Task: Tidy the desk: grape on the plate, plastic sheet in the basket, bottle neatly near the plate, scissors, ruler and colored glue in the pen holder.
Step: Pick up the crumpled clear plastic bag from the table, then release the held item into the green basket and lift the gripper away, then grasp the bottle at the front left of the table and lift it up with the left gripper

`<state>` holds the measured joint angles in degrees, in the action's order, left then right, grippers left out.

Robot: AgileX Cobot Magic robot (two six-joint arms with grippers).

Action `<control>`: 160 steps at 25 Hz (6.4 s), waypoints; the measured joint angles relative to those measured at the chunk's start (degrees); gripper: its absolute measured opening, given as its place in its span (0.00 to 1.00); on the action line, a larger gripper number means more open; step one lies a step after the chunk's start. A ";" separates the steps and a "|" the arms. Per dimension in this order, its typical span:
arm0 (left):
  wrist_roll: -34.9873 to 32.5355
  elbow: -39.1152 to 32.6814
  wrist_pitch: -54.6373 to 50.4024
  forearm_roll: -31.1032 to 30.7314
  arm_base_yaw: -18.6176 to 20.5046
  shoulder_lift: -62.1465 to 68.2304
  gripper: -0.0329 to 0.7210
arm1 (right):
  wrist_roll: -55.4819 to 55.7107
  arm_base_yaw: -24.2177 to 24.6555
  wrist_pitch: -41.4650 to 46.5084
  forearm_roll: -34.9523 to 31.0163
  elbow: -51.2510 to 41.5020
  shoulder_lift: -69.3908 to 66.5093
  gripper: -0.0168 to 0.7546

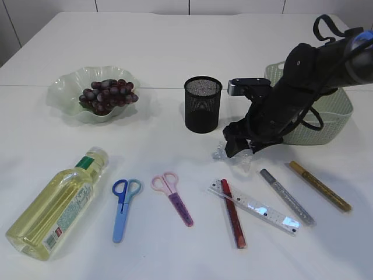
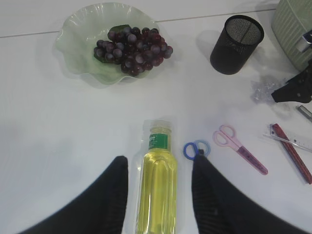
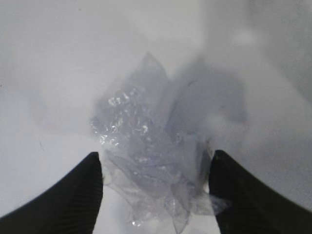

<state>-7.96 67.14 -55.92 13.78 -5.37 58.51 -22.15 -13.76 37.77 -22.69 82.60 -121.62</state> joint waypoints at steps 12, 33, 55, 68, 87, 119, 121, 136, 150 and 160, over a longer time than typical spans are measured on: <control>0.00 0.00 0.00 0.00 0.00 0.00 0.46 | 0.00 0.00 0.61 0.00 0.41 0.00 0.10; 0.00 0.00 0.00 0.00 0.00 0.00 0.45 | 9.57 0.00 15.90 6.94 5.27 5.62 0.04; 0.00 0.00 0.00 0.56 0.00 0.00 0.44 | 21.18 11.92 27.08 20.08 26.63 6.32 0.04; 0.00 0.00 -1.08 1.01 0.00 0.00 0.44 | 22.86 13.32 25.17 22.09 26.76 3.30 0.35; 0.00 0.00 -1.80 1.03 0.00 0.00 0.44 | 26.36 13.32 32.60 24.67 32.10 2.53 0.74; 0.12 5.92 -10.45 -6.64 -10.86 29.62 0.78 | 26.59 13.32 33.78 17.58 -11.18 53.14 0.74; 0.34 7.17 -10.12 -7.13 -11.33 33.73 0.78 | 26.59 13.32 33.78 17.58 -11.33 54.59 0.74; 0.46 9.79 -5.04 -8.00 -11.81 51.09 0.84 | 26.61 13.32 33.88 17.58 -11.33 56.45 0.74; 0.46 13.23 -7.69 -9.32 -11.81 58.71 0.84 | 26.61 13.32 33.88 18.73 -11.33 56.45 0.74; 0.46 13.79 -6.61 -9.62 -11.81 62.02 0.83 | 26.61 13.32 33.88 19.30 -11.33 56.45 0.74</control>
<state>-7.50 80.93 -62.53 4.17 -17.18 120.53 4.47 -0.44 71.66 -3.40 71.27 -65.17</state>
